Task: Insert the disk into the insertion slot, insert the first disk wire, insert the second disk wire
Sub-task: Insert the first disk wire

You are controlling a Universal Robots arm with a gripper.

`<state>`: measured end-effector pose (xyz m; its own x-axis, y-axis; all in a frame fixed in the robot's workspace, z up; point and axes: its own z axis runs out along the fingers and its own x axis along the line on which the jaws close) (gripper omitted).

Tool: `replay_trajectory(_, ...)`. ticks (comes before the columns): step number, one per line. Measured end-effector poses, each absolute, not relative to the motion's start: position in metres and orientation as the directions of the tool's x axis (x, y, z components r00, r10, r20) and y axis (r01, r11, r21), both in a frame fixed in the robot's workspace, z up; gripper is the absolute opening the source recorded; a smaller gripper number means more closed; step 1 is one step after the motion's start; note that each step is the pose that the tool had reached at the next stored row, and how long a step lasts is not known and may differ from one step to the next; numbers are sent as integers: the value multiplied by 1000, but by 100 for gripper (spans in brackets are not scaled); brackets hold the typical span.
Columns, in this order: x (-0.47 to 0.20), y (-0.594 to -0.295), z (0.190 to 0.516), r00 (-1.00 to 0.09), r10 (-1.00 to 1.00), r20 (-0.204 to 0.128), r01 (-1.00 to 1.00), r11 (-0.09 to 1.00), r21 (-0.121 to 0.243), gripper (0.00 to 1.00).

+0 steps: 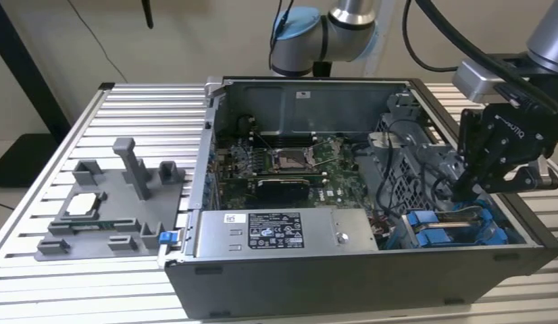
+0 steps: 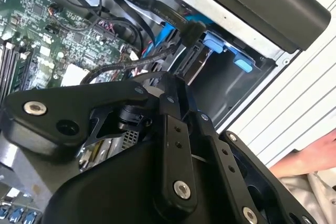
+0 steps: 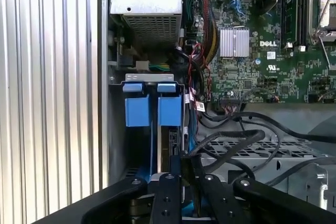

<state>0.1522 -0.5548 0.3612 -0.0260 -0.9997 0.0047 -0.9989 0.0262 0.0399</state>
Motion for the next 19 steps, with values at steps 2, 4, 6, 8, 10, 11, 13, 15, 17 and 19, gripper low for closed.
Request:
replay_trajectory(2, 153, -555, 361, -26, -1000, 4, -999, 26, 40, 0)
replay_trajectory(4, 154, -555, 361, -26, -1000, 4, -999, 26, 40, 0)
replay_trajectory(6, 155, -555, 360, -26, -1000, 4, -999, 26, 40, 0)
replay_trajectory(8, 155, -555, 360, -26, -1000, 4, -999, 26, 40, 0)
replay_trajectory(10, 155, -555, 360, -26, -1000, 4, -999, 26, 40, 0)
replay_trajectory(11, 155, -555, 360, -26, -1000, 4, -999, 26, 40, 0)
replay_trajectory(13, 155, -555, 360, -26, -1000, 4, -999, 26, 40, 0)
replay_trajectory(15, 157, -555, 359, -26, -1000, 4, -999, 26, 40, 0)
replay_trajectory(17, 159, -555, 358, -26, -1000, 4, -999, 26, 40, 0)
replay_trajectory(19, 161, -555, 356, -26, -1000, 4, -999, 26, 40, 0)
